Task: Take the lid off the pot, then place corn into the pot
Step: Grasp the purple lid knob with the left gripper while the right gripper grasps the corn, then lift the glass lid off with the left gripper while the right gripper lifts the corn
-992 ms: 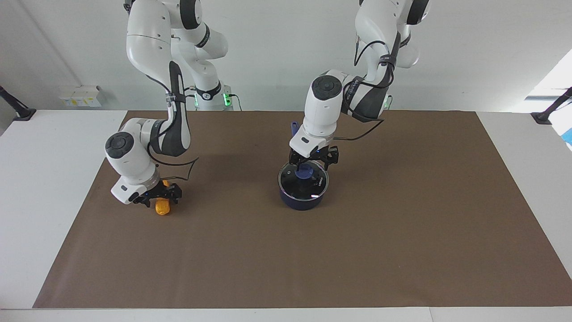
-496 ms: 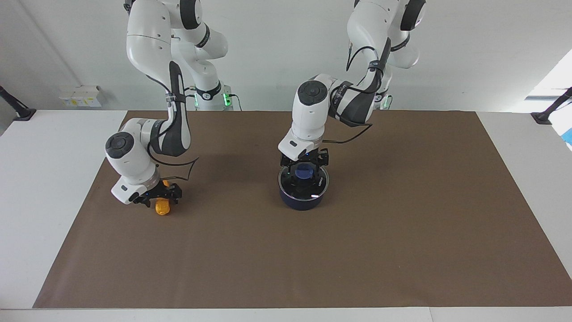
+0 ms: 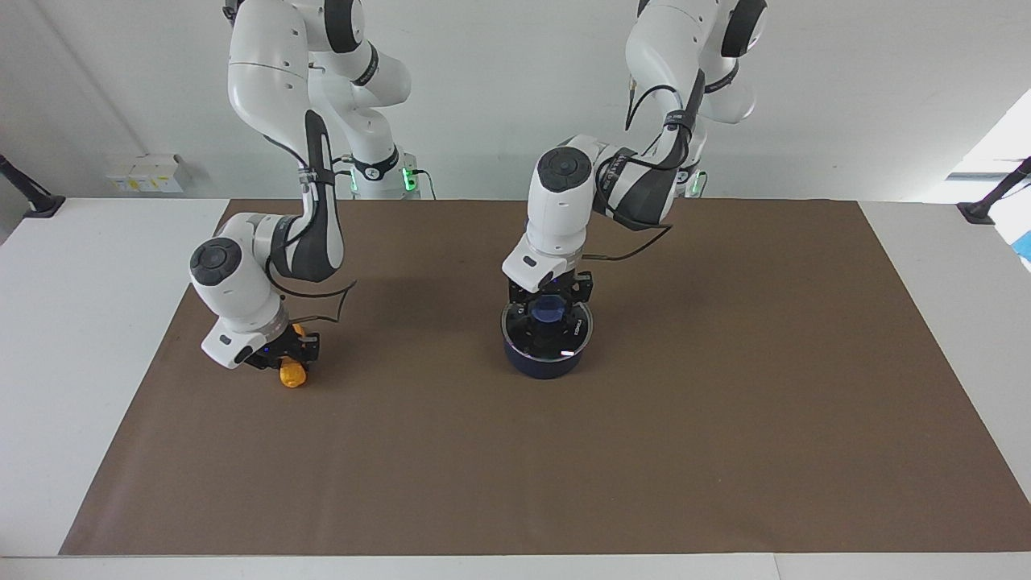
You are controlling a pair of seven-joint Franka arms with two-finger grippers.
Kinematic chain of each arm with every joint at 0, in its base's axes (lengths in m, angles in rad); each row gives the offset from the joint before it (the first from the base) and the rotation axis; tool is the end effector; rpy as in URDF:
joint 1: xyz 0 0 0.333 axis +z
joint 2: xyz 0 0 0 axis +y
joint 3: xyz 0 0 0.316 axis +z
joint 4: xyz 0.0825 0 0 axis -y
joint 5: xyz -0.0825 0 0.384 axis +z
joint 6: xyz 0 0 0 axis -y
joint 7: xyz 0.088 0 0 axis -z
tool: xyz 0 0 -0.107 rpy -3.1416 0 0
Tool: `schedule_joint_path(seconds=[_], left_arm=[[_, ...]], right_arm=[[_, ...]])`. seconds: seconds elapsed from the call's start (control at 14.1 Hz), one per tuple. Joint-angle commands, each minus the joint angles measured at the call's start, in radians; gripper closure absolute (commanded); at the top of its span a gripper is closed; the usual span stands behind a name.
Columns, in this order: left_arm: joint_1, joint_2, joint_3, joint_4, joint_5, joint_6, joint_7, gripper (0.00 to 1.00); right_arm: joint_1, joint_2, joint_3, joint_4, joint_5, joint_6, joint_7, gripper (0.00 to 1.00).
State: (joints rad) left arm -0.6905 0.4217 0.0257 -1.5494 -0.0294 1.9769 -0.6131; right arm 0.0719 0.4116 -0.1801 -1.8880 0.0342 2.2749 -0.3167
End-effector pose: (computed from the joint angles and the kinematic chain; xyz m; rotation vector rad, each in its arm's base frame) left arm 0.5318 -0.4222 0.4075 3.1240 -0.0663 -0.0079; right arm 0.6261 -0.0609 0.2901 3.0845 0.3098 -0.0417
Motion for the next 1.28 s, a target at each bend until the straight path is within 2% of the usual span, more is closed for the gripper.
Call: schedule_joint_path(seconds=[0.0,0.35,0.42,0.78,0.92,1.2], left_arm=[[-0.014,0.006,0.01,0.015,-0.003,-0.012,-0.011,1.0],[-0.006,-0.006,0.013,0.026,-0.003,-0.026,-0.013,1.0],[-0.004,-0.03,0.017,0.026,-0.001,-0.039,-0.011,1.0],[0.031,-0.086,0.031,0.081,0.014,-0.166,-0.002,1.0],[0.072,-0.122,0.031,0.087,0.014,-0.187,0.009,1.0],[0.166,-0.182,0.03,0.086,0.016,-0.222,0.195,1.0]], right_arm=[[-0.009,-0.019,0.005,-0.028,0.026,0.031,-0.039,1.0],[-0.009,-0.019,0.005,-0.028,0.026,0.031,-0.039,1.0],[-0.007,-0.019,0.005,-0.028,0.026,0.031,-0.039,1.0],[-0.009,-0.036,0.005,-0.003,0.024,0.014,-0.044,1.0],[-0.009,-0.095,0.004,-0.003,0.026,-0.018,-0.045,1.0],[-0.009,-0.22,0.002,0.003,0.024,-0.165,-0.041,1.0]])
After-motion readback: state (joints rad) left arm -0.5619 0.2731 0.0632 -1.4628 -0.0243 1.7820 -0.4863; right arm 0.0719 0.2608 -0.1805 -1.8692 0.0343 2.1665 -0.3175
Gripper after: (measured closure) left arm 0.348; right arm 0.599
